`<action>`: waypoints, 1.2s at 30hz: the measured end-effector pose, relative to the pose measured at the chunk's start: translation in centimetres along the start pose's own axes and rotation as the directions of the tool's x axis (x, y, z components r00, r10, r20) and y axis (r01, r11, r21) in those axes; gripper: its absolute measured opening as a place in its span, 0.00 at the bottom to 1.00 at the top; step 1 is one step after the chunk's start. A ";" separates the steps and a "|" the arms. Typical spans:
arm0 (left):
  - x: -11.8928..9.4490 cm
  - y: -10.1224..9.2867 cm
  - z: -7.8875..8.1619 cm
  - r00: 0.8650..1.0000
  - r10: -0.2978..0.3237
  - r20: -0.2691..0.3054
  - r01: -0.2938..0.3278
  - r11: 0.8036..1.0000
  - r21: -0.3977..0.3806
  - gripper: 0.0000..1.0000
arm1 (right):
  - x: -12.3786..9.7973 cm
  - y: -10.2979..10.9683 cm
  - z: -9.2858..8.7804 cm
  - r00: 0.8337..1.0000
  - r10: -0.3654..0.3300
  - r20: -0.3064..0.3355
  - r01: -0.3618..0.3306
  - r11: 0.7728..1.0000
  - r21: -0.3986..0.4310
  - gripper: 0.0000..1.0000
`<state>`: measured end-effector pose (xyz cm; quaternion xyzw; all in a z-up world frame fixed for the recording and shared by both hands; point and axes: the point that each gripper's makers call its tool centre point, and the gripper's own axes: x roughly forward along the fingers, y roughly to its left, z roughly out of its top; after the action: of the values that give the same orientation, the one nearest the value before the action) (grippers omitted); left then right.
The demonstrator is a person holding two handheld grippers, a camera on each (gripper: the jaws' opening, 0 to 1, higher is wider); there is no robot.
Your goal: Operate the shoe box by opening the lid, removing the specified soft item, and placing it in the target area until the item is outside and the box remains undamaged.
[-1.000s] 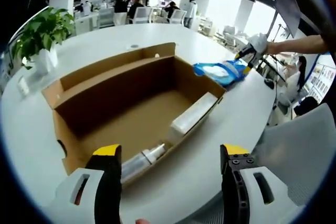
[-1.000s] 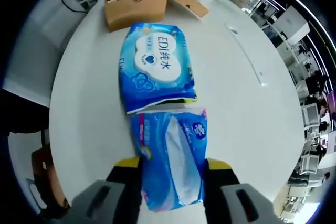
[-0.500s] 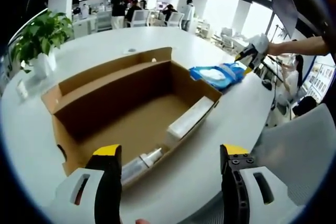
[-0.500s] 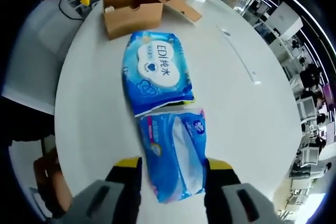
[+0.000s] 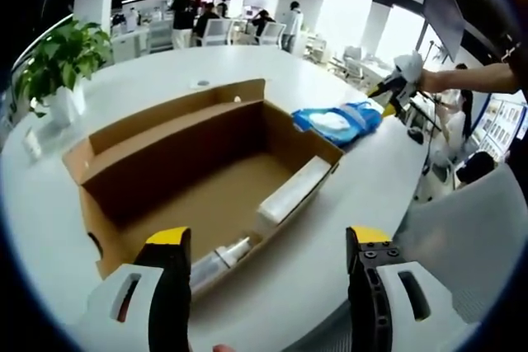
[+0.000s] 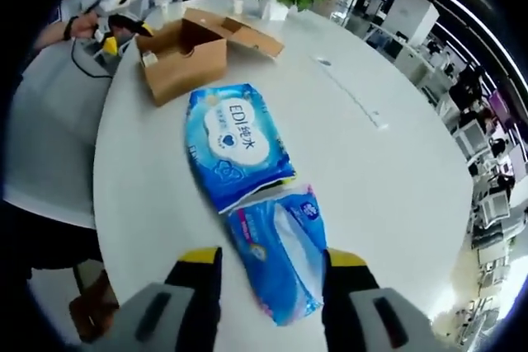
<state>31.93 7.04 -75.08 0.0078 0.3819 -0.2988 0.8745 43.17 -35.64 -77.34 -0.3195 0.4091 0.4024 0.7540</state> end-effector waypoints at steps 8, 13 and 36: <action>-0.1 -0.4 0.5 1.000 -0.006 0.015 0.006 1.000 0.002 0.79 | -0.8 0.0 1.9 0.993 -0.043 0.114 0.027 0.991 0.134 0.48; -0.1 -0.6 0.7 1.000 -0.016 0.025 0.016 1.000 -0.002 0.79 | -1.6 1.3 3.4 0.987 -0.052 0.153 0.027 0.986 0.162 0.49; 0.0 -0.7 2.2 0.996 -0.028 0.084 0.029 1.000 -0.011 0.78 | -1.4 4.8 9.0 0.964 -0.052 0.262 -0.015 0.969 0.245 0.54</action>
<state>33.02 5.99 -73.34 -0.0154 0.3466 -0.3091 0.8855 41.74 -26.60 -72.72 -0.1709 0.3476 0.3811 0.8395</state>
